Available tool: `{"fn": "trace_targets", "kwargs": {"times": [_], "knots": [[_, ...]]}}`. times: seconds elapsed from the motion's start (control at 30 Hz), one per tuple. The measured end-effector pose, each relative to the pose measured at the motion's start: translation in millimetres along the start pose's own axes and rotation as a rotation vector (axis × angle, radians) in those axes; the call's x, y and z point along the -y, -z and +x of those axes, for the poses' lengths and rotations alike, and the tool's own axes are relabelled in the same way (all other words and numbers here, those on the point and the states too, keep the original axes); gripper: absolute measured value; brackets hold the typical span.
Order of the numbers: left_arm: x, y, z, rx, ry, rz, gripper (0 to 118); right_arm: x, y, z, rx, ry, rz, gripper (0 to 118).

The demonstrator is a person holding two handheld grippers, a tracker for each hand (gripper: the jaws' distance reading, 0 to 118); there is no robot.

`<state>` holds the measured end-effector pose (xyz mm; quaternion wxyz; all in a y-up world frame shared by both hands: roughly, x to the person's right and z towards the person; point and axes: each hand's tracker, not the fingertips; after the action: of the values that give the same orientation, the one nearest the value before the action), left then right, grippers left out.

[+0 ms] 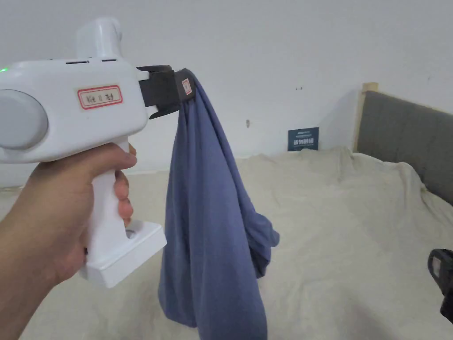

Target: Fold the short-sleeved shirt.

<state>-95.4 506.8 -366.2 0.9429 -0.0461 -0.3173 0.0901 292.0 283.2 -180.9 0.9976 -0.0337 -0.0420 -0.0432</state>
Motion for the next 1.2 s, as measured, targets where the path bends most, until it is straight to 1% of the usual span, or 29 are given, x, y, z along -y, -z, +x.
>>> {"fn": "trace_targets", "kwargs": {"times": [0.07,0.13,0.2,0.3,0.43,0.53,0.6,0.67,0.73,0.8,0.87,1.0,1.1,1.2], "knots": [[4.0,36.1,7.8,0.057,-0.044,-0.017,3,-0.8,-0.6,8.1,0.019,-0.003,0.002,8],[11.4,75.8,17.8,0.062,-0.041,-0.020,3,-0.2,-0.6,14.7,0.043,-0.007,0.006,8],[19.7,113.5,23.9,0.115,-0.078,-0.058,3,0.3,-0.2,19.2,0.061,-0.007,0.005,8],[34.0,154.9,33.1,0.130,-0.060,-0.070,3,3.1,-0.2,24.5,0.089,-0.007,0.003,8],[55.0,183.1,22.2,0.152,-0.098,-0.086,3,10.9,3.5,29.8,0.111,-0.019,-0.016,8],[82.6,188.8,-3.6,0.122,-0.120,-0.129,3,17.6,9.3,31.3,0.115,-0.022,-0.034,8],[108.7,186.0,-29.6,0.073,-0.109,-0.161,3,21.4,13.8,30.0,0.110,-0.026,-0.049,8],[132.1,176.5,-57.6,0.034,-0.139,-0.192,3,24.8,18.5,28.2,0.102,-0.029,-0.059,8],[155.9,159.2,-91.3,-0.036,-0.145,-0.216,3,27.7,23.9,24.2,0.090,-0.037,-0.071,8],[179.1,135.9,-123.6,-0.071,-0.174,-0.247,3,30.4,29.9,21.1,0.082,-0.039,-0.079,8],[201.7,103.4,-154.1,-0.142,-0.170,-0.270,3,33.0,36.3,16.6,0.068,-0.042,-0.087,8],[243.2,35.9,-217.2,-0.259,-0.237,-0.315,3,40.0,50.6,5.9,0.044,-0.047,-0.104,8],[269.5,-3.7,-251.1,-0.317,-0.258,-0.362,3,45.5,61.4,-4.9,0.022,-0.055,-0.119,8],[288.8,-29.3,-262.0,-0.330,-0.281,-0.388,3,52.5,71.1,-15.2,0.002,-0.060,-0.140,8]]}}
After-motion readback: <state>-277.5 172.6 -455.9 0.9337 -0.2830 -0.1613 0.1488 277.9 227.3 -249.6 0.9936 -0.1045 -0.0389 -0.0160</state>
